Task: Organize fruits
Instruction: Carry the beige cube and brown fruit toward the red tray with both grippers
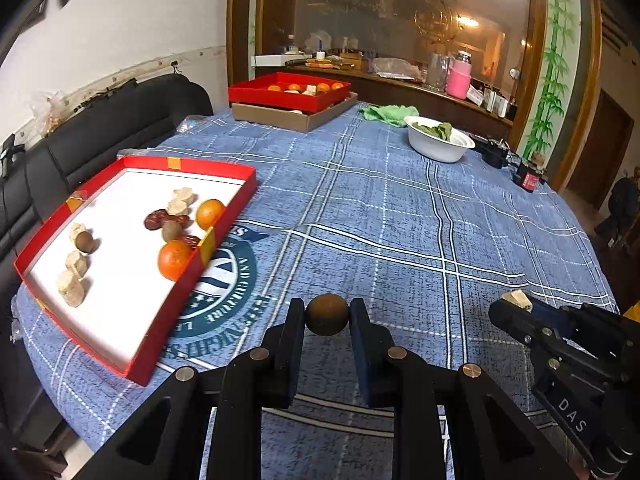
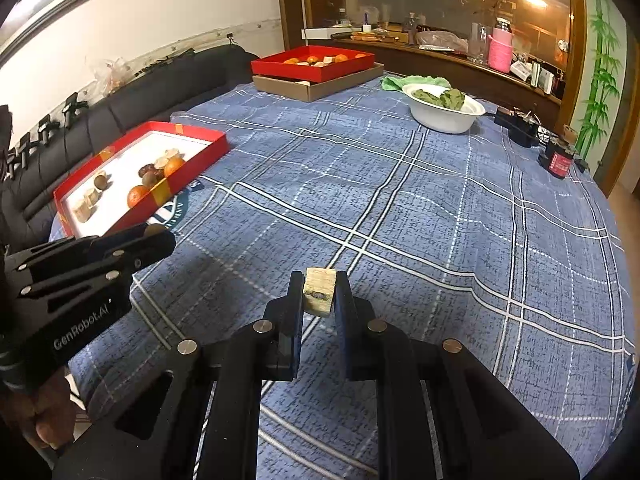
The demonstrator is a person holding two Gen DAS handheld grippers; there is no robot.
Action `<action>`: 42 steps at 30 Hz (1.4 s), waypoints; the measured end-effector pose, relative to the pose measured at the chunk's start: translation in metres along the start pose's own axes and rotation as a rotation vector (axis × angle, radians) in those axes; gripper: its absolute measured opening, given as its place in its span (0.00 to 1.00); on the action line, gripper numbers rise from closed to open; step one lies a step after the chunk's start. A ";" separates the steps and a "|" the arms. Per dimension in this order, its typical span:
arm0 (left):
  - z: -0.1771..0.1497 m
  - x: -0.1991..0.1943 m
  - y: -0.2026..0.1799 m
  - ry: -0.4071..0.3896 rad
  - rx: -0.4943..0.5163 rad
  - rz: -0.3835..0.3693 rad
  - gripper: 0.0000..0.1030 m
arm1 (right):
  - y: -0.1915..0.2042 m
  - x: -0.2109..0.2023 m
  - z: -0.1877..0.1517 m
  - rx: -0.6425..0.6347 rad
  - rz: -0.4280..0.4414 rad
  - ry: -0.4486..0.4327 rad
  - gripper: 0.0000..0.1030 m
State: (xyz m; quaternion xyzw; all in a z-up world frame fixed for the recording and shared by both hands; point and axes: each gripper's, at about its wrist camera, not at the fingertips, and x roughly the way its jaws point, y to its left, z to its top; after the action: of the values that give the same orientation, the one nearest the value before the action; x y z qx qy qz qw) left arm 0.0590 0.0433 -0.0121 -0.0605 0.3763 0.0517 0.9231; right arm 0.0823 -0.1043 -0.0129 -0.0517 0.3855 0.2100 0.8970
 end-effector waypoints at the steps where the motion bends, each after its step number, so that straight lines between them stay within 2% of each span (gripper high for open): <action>1: 0.000 -0.003 0.002 -0.003 -0.003 0.004 0.21 | 0.001 -0.002 -0.001 0.000 0.005 -0.003 0.13; 22: -0.010 -0.028 0.036 -0.041 -0.081 0.045 0.21 | 0.024 -0.007 -0.008 -0.046 0.050 0.003 0.13; 42: -0.003 -0.027 0.086 -0.061 -0.182 0.098 0.21 | 0.066 0.015 0.014 -0.137 0.086 0.032 0.13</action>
State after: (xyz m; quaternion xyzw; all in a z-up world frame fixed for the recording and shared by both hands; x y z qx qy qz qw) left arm 0.0251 0.1263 -0.0017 -0.1242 0.3442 0.1325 0.9212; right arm 0.0735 -0.0354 -0.0097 -0.0999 0.3862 0.2735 0.8753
